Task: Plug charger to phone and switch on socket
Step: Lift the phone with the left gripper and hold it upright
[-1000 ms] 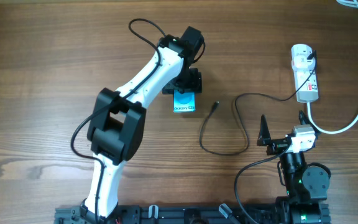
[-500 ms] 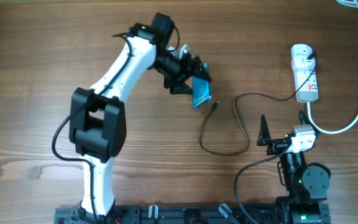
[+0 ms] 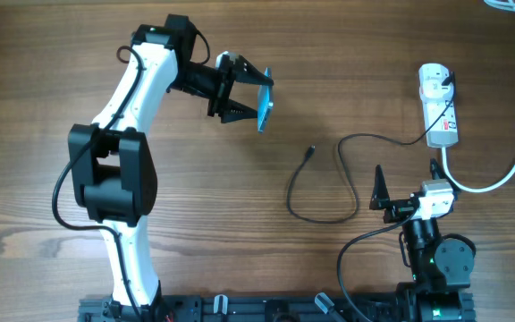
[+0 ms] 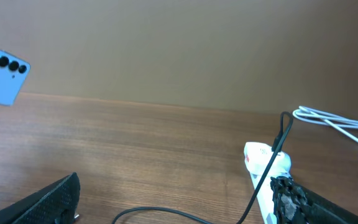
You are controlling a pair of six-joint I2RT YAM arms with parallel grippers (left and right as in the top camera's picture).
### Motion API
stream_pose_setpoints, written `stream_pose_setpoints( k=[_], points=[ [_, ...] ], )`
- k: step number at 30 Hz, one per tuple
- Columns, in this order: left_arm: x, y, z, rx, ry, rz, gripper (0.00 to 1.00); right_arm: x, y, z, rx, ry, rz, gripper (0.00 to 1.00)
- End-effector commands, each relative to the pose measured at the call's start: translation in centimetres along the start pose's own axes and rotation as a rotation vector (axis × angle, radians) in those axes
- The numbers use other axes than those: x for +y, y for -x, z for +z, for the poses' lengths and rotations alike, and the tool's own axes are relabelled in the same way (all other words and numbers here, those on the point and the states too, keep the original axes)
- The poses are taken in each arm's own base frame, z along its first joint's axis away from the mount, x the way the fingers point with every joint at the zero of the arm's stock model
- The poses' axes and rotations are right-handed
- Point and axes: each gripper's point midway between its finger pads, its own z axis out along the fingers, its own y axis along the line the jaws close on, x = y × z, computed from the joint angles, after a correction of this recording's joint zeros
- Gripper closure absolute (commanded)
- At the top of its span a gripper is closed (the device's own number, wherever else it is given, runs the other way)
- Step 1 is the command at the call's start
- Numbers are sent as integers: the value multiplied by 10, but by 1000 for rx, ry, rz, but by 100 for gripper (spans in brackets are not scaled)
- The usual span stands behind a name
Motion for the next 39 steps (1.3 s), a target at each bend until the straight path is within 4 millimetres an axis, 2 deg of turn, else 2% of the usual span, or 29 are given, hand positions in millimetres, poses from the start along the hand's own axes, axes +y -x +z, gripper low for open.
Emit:
stream_pose_setpoints(
  k=[1, 15, 39],
  points=[
    [-28, -18, -17, 23, -112, 35, 28, -1, 2, 0, -10, -6, 14, 0],
    [-22, -11, -62, -29, -185, -104, 28, -1, 2, 0, -10, -6, 14, 0],
    [-37, -20, -67, 21, -279, -122, 29, -1, 2, 0, -10, -6, 15, 0]
  ],
)
